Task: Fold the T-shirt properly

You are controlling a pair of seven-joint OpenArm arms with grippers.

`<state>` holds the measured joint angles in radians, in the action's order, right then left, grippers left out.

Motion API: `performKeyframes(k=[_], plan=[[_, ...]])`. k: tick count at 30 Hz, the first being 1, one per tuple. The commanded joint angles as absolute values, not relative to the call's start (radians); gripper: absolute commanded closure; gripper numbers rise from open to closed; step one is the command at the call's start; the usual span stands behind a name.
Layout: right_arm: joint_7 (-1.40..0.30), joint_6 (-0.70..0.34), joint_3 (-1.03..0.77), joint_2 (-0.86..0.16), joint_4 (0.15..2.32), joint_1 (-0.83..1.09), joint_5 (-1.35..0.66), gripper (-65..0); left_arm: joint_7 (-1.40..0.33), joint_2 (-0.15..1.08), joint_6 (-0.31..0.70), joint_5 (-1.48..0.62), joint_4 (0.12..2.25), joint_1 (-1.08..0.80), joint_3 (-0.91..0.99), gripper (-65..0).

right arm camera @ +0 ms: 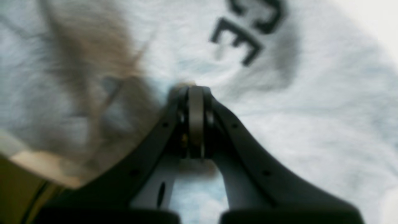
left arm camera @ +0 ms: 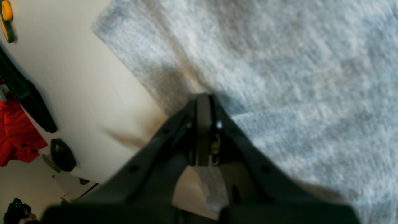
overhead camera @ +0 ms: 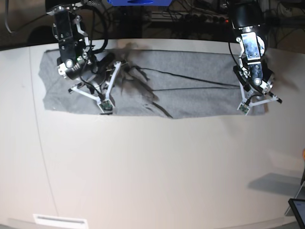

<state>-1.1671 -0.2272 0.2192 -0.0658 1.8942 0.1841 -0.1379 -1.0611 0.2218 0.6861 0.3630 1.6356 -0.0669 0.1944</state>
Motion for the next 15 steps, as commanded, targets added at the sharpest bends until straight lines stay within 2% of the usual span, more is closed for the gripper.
performKeyframes(k=[1, 15], plan=[[-1.155, -0.229, 0.219, -0.065, 1.917, 0.174, -0.15, -0.9, -1.076, 0.228, 0.698, 0.361, 1.644, -0.065, 0.191, 0.0], [-1.159, -0.228, 0.325, -0.058, 1.974, 0.209, -0.153, -0.9, -1.076, 0.226, 0.698, 0.361, 1.643, -0.065, 0.191, 0.0]])
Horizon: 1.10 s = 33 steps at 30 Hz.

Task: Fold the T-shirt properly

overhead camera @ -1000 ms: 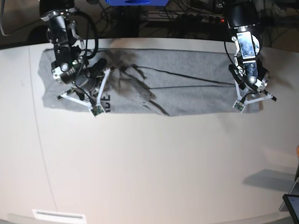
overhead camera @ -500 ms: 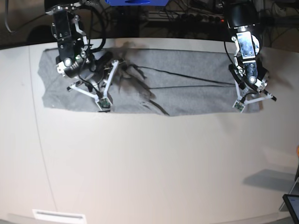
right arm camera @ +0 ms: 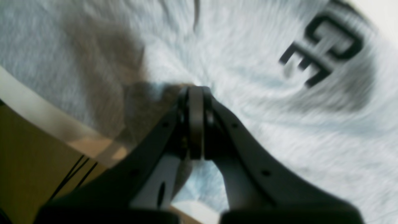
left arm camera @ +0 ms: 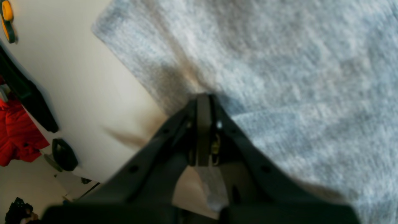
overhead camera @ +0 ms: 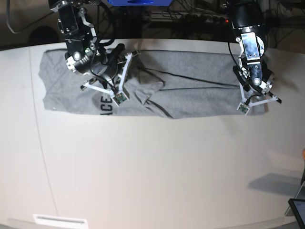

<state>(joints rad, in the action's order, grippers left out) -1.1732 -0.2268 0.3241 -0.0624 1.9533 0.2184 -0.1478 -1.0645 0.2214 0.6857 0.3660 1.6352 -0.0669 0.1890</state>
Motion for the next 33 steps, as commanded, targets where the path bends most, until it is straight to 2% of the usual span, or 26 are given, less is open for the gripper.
performKeyframes(k=[1, 21, 33], plan=[[-1.159, -0.228, 0.325, -0.058, 1.974, 0.214, -0.153, -0.9, -1.076, 0.226, 0.698, 0.361, 1.641, -0.065, 0.193, 0.0], [-1.152, -0.228, 0.325, -0.056, 1.997, 0.274, -0.154, -0.9, -1.076, 0.226, 0.698, 0.361, 1.636, -0.064, 0.189, 0.0], [-1.159, -0.228, 0.325, -0.062, 1.986, 0.154, -0.154, -0.9, -1.076, 0.226, 0.698, 0.361, 1.636, -0.064, 0.194, 0.0]])
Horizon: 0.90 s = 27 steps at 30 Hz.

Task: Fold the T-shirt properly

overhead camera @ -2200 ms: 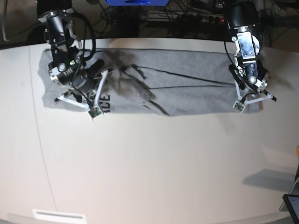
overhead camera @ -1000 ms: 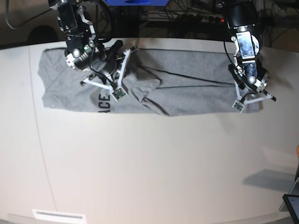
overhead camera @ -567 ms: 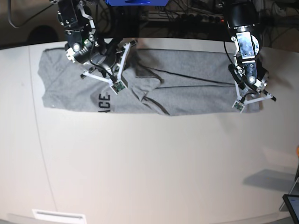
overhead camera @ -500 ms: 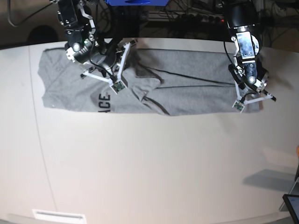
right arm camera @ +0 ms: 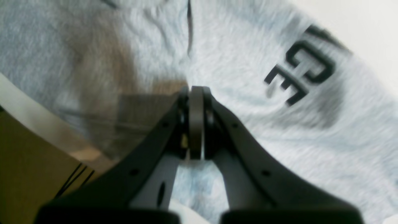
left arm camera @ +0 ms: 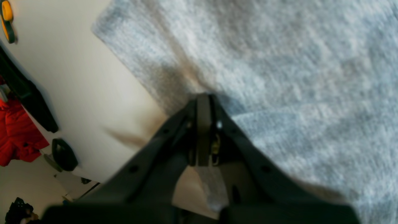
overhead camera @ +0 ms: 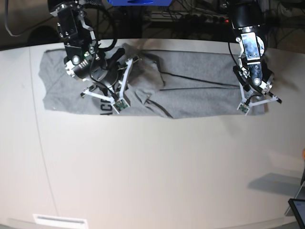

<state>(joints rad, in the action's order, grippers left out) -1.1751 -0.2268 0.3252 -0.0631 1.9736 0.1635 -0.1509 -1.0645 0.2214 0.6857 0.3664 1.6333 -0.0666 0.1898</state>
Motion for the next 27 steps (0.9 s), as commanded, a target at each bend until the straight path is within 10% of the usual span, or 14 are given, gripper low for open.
performKeyframes(k=[1, 27], plan=[[-1.159, -0.228, 0.325, -0.062, 1.985, 0.153, -0.154, -0.9, -1.076, 0.226, 0.698, 0.361, 1.636, -0.064, 0.194, 0.0], [-1.127, -0.219, 0.101, -0.067, 1.982, 0.18, -0.15, -1.6, -1.076, 0.228, 0.698, 0.361, 1.643, -0.064, 0.197, 0.0]])
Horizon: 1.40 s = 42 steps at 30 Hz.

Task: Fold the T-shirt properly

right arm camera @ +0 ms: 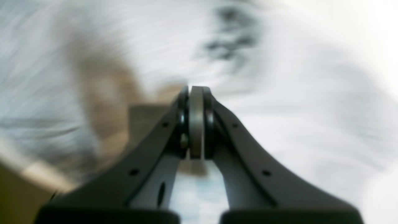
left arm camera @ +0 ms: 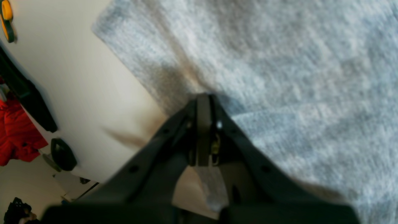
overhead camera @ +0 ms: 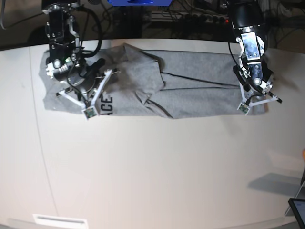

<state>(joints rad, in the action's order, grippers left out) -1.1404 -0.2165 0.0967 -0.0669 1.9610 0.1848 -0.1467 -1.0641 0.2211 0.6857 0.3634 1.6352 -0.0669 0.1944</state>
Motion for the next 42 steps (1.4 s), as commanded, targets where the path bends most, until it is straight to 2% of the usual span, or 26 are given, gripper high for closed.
performKeyframes(k=[1, 4, 6, 7, 11, 12, 13, 31, 42], plan=[[-1.125, -0.22, 0.071, -0.067, 1.982, 0.179, -0.15, -1.6, -1.076, 0.229, 0.698, 0.361, 1.643, -0.064, 0.199, 0.0], [-1.125, -0.228, 0.035, -0.068, 1.982, 0.185, -0.15, -3.3, -1.076, 0.232, 0.698, 0.361, 1.644, -0.064, 0.199, 0.0], [-1.127, -0.228, 0.039, -0.097, 1.982, 0.189, -0.151, -8.6, -1.076, 0.232, 0.698, 0.361, 1.644, -0.064, 0.199, 0.0], [-1.127, -0.228, 0.048, -0.104, 1.982, 0.196, -0.153, -12.6, -1.076, 0.232, 0.698, 0.361, 1.644, -0.064, 0.199, 0.0], [-1.121, -0.228, 0.067, -0.108, 1.98, 0.208, -0.153, -36.3, -1.076, 0.232, 0.698, 0.361, 1.644, -0.064, 0.194, 0.0], [-1.11, -0.228, 0.067, -0.108, 1.979, 0.209, -0.153, -40.8, -1.076, 0.231, 0.698, 0.361, 1.644, -0.064, 0.193, 0.0], [-1.096, -0.228, 0.067, -0.108, 1.975, 0.211, -0.153, -42.2, -1.076, 0.231, 0.698, 0.361, 1.644, -0.064, 0.193, 0.0], [-0.917, -0.228, 0.065, -0.12, 1.733, 0.214, -0.151, -41.5, -1.076, 0.234, 0.698, 0.372, 1.643, -0.028, 0.185, 0.0], [-0.918, -0.228, 0.015, -0.15, 1.728, 0.179, -0.151, -41.5, -1.078, 0.249, 0.698, 0.372, 1.543, 0.076, 0.012, 0.0]])
